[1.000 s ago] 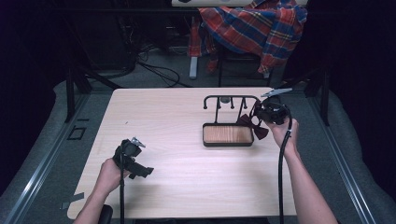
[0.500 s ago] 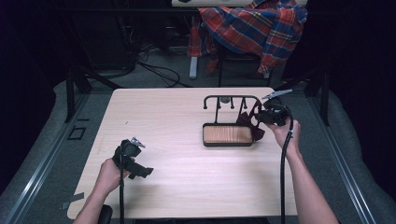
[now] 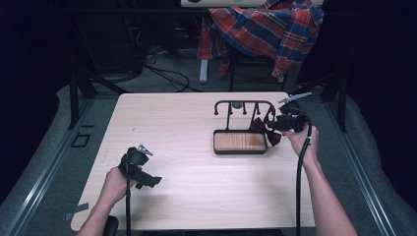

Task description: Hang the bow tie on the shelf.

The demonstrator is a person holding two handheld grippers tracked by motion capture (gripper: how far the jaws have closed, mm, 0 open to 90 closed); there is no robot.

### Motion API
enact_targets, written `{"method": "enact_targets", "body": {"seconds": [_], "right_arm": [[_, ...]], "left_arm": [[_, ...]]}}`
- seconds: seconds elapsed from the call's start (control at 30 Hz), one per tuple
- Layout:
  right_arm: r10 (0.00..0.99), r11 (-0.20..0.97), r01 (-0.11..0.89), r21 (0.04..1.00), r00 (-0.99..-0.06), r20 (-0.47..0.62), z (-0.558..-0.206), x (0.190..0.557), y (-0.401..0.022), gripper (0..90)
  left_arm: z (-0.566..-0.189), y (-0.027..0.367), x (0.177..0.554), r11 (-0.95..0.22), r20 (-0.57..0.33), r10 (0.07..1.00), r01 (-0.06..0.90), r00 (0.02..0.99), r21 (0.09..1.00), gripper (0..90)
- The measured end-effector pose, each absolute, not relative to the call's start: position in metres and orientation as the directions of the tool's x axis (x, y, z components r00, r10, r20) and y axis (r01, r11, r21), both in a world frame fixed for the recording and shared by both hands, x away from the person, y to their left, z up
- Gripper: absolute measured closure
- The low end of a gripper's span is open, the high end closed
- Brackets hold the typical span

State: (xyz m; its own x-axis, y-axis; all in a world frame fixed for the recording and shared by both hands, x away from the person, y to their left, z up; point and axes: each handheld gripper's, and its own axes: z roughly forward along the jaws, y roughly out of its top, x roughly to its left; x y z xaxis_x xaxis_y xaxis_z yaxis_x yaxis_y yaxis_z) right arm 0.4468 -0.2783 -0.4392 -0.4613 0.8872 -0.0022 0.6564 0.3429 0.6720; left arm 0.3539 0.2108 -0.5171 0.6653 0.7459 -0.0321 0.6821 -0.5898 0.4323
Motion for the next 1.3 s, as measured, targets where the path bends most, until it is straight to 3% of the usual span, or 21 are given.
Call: {"method": "enact_targets", "body": {"seconds": [0.53, 0.87, 1.3], "right_arm": [[0.869, 0.379, 0.669, 0.640, -0.494, 0.001, -0.434, 0.434, -0.283, 30.3], [0.847, 0.443, 0.694, 0.568, -0.531, -0.012, -0.439, 0.417, -0.277, 17.9], [0.827, 0.468, 0.674, 0.571, -0.563, -0.013, -0.447, 0.390, -0.265, 15.0]], "left_arm": [[-0.517, 0.210, 0.353, -0.590, -0.030, 0.745, 0.679, 0.667, 0.437, 0.5], [-0.516, 0.210, 0.352, -0.592, -0.029, 0.743, 0.676, 0.669, 0.439, 0.5], [-0.516, 0.210, 0.352, -0.595, -0.029, 0.742, 0.677, 0.670, 0.433, 0.5]]}}
